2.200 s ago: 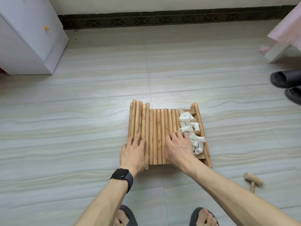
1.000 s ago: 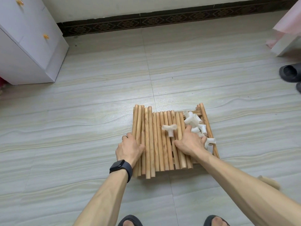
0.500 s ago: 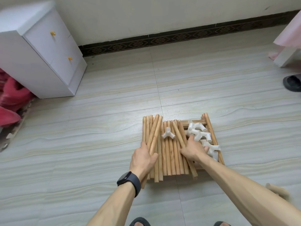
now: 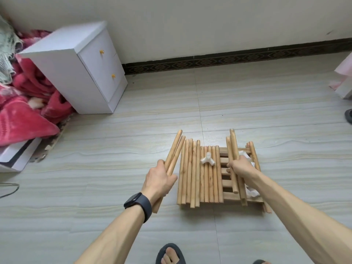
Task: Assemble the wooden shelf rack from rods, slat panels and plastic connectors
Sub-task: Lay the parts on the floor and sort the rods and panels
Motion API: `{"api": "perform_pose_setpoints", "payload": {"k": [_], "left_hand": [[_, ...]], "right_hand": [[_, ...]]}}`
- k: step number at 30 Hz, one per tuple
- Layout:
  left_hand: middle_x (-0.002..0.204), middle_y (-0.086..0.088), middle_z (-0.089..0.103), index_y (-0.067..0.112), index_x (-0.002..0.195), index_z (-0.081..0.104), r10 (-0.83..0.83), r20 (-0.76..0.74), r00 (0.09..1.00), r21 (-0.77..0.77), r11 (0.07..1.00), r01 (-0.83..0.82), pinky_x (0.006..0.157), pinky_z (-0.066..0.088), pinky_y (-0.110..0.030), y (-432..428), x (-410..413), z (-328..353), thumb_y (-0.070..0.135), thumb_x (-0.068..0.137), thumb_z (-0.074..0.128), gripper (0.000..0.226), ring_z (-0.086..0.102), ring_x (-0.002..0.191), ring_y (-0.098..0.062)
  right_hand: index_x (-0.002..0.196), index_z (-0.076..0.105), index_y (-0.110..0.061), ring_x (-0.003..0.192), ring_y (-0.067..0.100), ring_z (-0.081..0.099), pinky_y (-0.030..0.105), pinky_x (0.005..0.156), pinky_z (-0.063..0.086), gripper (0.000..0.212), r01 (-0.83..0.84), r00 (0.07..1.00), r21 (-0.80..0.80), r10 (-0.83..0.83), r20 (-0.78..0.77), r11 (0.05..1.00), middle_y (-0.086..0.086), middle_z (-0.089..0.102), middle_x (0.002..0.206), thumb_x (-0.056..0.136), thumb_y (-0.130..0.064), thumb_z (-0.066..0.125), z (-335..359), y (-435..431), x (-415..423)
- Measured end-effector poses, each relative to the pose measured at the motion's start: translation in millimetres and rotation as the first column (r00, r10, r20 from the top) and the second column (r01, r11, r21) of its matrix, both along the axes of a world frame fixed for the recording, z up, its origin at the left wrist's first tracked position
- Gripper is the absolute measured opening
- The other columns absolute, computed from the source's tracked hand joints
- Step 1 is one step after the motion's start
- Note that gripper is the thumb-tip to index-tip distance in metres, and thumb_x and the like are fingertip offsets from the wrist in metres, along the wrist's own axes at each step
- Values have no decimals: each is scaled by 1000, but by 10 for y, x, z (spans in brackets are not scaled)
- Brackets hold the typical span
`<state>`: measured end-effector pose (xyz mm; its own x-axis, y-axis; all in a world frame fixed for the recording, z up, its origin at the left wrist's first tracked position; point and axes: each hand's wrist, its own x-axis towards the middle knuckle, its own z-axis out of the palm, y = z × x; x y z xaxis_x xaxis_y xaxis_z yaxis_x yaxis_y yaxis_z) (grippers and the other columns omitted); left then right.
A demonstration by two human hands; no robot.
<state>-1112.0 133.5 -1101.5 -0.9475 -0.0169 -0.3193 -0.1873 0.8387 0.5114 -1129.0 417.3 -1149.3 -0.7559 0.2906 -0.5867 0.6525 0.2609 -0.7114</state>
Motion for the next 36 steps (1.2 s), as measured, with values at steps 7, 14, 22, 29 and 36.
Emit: {"api": "perform_pose_setpoints", "payload": {"k": [7, 14, 22, 29, 36], "left_hand": [[92, -7, 63, 17, 107, 45, 211, 59, 976, 106, 971, -216, 74, 59, -45, -511, 309, 57, 31, 82, 56, 31, 66, 80, -30], [103, -8, 64, 14, 117, 45, 316, 160, 935, 16, 946, -323, 81, 55, -39, -1179, 501, -425, 30, 86, 57, 37, 63, 93, -31], [104, -7, 65, 16, 116, 44, 384, 231, 894, -38, 921, -387, 80, 55, -39, -1580, 512, -1312, 34, 89, 56, 35, 63, 92, -32], [116, -10, 63, 15, 128, 40, 423, 200, 884, -115, 906, -408, 79, 50, -38, -1771, 157, -1698, 30, 91, 55, 43, 61, 103, -35], [147, -7, 33, 33, 158, 13, 283, 67, 957, -334, 910, -246, 90, 49, -43, -1843, 210, -1824, 32, 96, 51, 73, 40, 127, -28]], "right_hand": [[115, 56, -9, 86, 23, 73, 34, 63, 61, 17, -311, 950, -86, 308, -41, 947, 17, 70, 102, 98, -9, 58, 807, -414, 151], [111, 53, -9, 81, 21, 73, 30, 58, 57, 15, -494, 855, -138, 509, 101, 858, 17, 67, 108, 97, -5, 57, 578, -1482, 326], [111, 59, -7, 80, 23, 61, 34, 69, 51, 20, -300, 911, -226, 348, 219, 927, 11, 65, 91, 92, -9, 64, -699, -2605, 328], [107, 66, -15, 76, 17, 60, 28, 61, 46, 16, 15, 963, -335, 77, 259, 942, 1, 66, 86, 92, -10, 66, -1190, -3035, 70], [142, 46, -11, 126, 29, 54, 40, 106, 45, 48, -291, 947, 79, 275, 168, 954, 10, 55, 138, 94, -14, 53, -1213, -3036, -89]]}}
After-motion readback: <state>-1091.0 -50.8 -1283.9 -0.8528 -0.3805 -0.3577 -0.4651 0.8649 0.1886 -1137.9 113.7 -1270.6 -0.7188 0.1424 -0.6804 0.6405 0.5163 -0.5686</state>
